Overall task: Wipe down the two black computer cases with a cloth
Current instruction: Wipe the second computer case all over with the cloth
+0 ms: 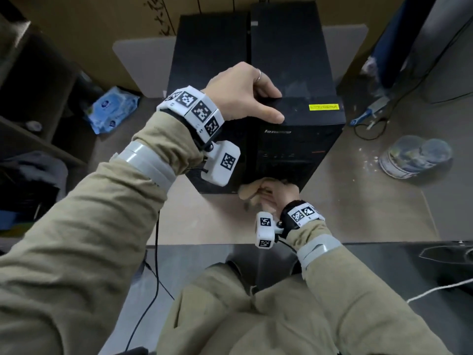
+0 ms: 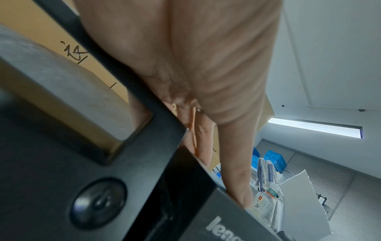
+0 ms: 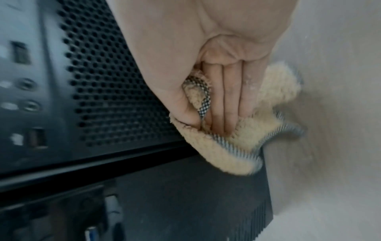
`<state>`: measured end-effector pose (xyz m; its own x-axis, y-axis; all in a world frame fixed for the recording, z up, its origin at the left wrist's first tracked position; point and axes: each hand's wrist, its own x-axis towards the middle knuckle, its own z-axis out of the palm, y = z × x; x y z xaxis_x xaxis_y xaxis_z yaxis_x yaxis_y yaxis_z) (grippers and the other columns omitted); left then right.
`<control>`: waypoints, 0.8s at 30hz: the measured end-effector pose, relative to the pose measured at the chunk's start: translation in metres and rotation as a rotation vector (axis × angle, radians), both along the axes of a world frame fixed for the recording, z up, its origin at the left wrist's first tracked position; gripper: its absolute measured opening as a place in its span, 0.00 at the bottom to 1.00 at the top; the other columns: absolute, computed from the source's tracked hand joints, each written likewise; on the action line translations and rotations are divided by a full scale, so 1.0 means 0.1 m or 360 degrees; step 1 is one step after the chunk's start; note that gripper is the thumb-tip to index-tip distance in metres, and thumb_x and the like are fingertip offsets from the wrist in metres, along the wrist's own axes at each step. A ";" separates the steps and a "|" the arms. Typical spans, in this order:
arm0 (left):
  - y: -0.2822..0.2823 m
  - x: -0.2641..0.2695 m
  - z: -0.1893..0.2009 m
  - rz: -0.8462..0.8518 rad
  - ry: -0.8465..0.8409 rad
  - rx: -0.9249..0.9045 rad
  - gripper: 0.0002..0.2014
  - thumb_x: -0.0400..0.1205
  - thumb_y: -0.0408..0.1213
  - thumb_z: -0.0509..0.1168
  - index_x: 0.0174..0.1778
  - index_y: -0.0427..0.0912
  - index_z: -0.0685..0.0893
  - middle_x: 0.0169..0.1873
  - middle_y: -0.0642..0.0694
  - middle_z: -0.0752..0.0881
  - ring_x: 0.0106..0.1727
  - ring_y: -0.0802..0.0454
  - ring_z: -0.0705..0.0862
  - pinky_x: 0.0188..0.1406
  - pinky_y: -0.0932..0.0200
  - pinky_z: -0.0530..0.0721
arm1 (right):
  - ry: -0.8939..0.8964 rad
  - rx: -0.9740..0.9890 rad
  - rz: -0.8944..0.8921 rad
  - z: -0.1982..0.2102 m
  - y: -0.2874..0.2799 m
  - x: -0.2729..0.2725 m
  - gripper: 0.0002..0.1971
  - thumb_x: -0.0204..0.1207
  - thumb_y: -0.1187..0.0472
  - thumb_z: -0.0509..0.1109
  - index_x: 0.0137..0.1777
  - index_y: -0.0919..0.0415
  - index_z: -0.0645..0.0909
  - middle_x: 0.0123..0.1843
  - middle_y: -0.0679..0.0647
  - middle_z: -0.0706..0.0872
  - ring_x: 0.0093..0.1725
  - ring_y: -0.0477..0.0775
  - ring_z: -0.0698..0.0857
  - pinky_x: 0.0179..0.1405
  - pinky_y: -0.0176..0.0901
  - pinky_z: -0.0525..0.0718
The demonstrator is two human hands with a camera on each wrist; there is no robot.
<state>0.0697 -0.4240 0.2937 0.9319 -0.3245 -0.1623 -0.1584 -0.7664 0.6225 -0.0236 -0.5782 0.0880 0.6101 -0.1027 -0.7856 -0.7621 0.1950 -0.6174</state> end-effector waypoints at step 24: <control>0.02 -0.01 0.04 0.0039 -0.0002 0.0053 0.23 0.66 0.64 0.78 0.56 0.63 0.89 0.50 0.66 0.88 0.56 0.67 0.84 0.63 0.58 0.81 | -0.0152 -0.0105 -0.0199 0.56 -0.31 0.11 0.09 0.70 0.71 0.77 0.49 0.71 0.83 0.34 0.63 0.92 0.33 0.59 0.93 0.32 0.50 0.91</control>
<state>0.0683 -0.4225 0.2972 0.9396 -0.2961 -0.1715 -0.1402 -0.7904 0.5964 -0.0127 -0.6090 0.1438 0.6609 -0.2319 -0.7137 -0.6718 0.2410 -0.7004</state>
